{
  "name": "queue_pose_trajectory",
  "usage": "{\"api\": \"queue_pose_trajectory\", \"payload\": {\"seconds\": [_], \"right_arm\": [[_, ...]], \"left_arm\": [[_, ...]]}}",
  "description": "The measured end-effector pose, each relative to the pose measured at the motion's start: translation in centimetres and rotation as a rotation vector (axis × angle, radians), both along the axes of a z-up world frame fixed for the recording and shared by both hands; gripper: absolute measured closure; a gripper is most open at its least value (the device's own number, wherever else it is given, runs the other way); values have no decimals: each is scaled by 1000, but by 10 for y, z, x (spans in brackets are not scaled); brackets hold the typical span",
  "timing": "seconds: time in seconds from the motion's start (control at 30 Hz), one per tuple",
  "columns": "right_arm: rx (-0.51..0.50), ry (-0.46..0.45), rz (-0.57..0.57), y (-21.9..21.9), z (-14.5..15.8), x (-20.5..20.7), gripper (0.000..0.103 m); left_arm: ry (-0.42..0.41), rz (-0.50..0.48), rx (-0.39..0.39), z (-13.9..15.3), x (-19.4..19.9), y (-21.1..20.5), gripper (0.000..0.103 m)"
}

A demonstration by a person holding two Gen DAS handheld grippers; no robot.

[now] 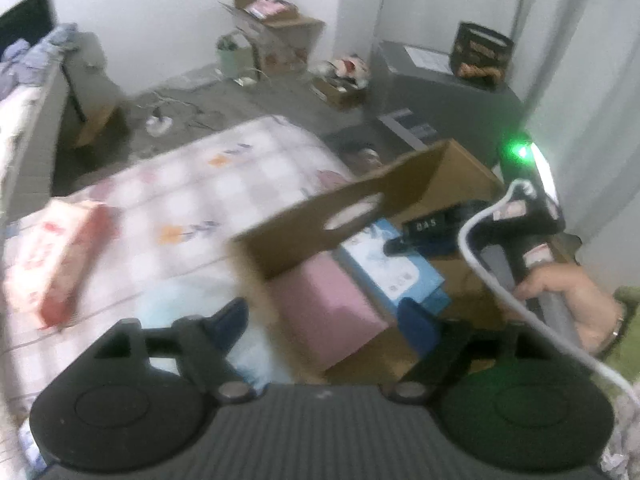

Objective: Organize soft objects
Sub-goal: 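Release the mask box and move the right gripper back to the bed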

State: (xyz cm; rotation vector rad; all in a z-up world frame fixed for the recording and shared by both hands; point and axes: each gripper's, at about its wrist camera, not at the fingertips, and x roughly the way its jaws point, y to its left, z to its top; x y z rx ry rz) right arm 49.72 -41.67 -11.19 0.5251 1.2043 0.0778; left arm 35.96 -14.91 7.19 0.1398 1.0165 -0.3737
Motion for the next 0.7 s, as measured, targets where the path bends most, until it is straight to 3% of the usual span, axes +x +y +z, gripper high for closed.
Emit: {"api": "queue_pose_trajectory", "payload": {"seconds": [0.3,0.47,0.7], "right_arm": [[-14,-33,8,18,14,-5,60],[31,-100,-24,12,58,-28,59],[99,-229,57,37,139,-91,57]], "left_arm": [[-84,143,-41,37,-45,90,18],[-165,250,-87,61,-90,155,15],[-243,410,-133,70,-157,234,15]]}}
